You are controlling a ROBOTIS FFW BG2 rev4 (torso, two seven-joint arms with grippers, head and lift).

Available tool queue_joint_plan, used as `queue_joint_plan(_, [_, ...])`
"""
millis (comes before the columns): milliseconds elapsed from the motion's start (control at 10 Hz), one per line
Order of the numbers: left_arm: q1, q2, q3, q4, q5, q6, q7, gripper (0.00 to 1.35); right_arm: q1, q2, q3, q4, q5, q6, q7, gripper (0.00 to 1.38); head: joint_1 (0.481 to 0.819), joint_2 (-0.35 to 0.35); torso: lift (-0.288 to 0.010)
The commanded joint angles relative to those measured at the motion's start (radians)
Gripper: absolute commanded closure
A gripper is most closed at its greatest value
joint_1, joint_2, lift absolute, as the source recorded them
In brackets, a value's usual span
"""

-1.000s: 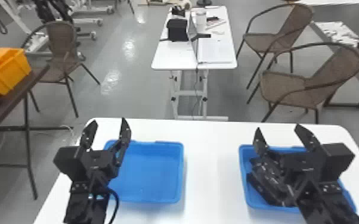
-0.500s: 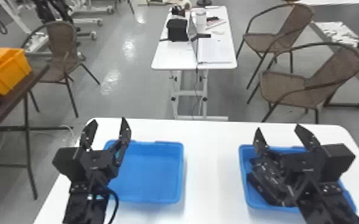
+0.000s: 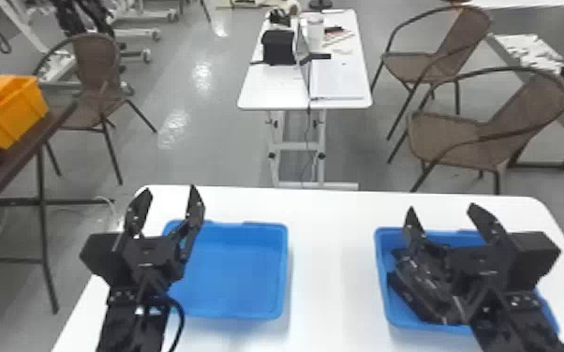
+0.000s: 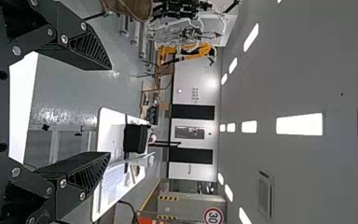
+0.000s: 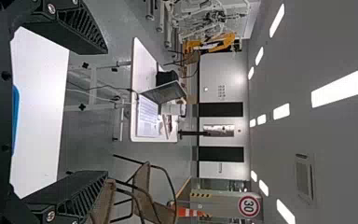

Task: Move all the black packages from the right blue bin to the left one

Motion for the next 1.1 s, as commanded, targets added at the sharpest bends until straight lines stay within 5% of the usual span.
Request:
queue_joint_plan(0, [0.0, 0.0, 0.0, -0.001, 0.002, -0.001, -0.003, 0.41, 0.004, -0.002, -0.032, 0.055, -0.052, 0.002, 0.002, 0.1, 0.695, 0.074, 0.0])
queue_joint_plan(400, [0.002, 0.0, 0.003, -0.001, 0.003, -0.001, -0.003, 0.41, -0.005, -0.035, -0.074, 0.189, -0.147, 0.146, 0.066, 0.1, 0.695, 0.023, 0.0])
queue_joint_plan(1000, [-0.001, 0.0, 0.005, -0.002, 0.003, 0.014, -0.02, 0.41, -0.094, -0.038, -0.09, 0.359, -0.036, 0.255, 0.121, 0.1, 0.695, 0.003, 0.0])
